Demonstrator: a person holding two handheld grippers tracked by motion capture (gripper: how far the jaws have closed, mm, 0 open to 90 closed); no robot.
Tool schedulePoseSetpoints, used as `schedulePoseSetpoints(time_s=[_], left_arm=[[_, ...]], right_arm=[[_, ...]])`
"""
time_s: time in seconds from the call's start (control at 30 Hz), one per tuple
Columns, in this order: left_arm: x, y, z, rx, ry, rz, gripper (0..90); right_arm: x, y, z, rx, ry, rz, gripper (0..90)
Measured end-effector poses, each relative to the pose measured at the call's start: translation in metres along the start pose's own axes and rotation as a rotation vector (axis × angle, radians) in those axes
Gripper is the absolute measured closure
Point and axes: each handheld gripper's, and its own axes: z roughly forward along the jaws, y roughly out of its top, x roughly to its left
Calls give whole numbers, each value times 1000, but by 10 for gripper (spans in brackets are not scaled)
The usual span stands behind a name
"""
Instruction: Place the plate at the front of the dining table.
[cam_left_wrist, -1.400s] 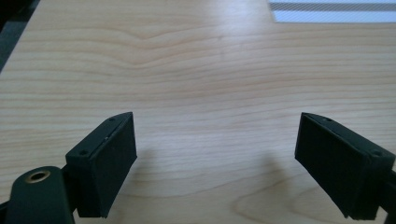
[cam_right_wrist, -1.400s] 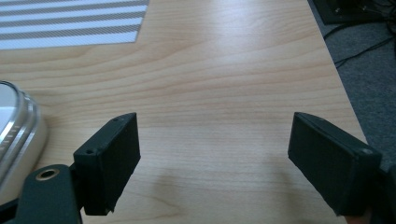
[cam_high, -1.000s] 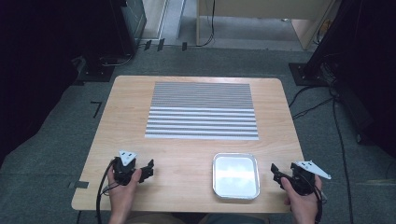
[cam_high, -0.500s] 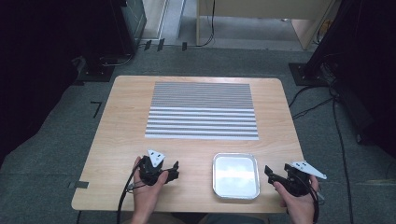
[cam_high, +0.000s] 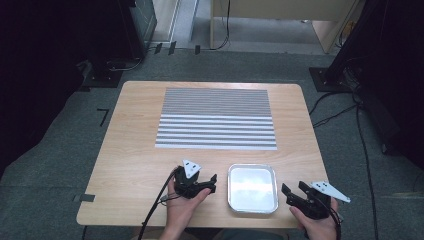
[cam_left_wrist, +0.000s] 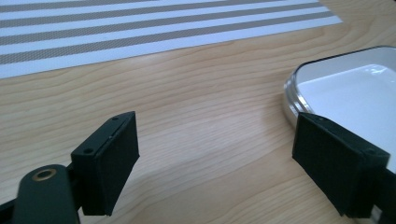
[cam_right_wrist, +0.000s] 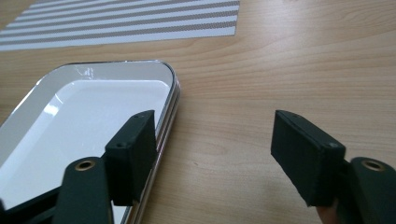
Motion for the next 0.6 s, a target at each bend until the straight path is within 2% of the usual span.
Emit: schedulePoseSetpoints(time_s=[0.03,0.1,0.2,0.27,0.33,0.5,0.6], left_arm=[[-2,1,1,-1,3,0,234],[-7,3,2,0,-17,7,272],[-13,5,3,-6,-39,-1,324],[-17,6,4,-3,-32,-6,348],[-20,6,5,5,-53,-14,359],[-28,7,10,26,-80,-12,442],[-33,8,14,33,-73,6,504]], right_arm=[[0,0,0,-8,3,1,352],[1,0,0,-12,12,-2,392],[4,-2,2,5,51,-6,465],[6,-4,4,21,82,0,514],[7,-5,5,29,115,10,546],[6,-9,7,37,147,60,637],[7,-10,6,76,179,111,697]])
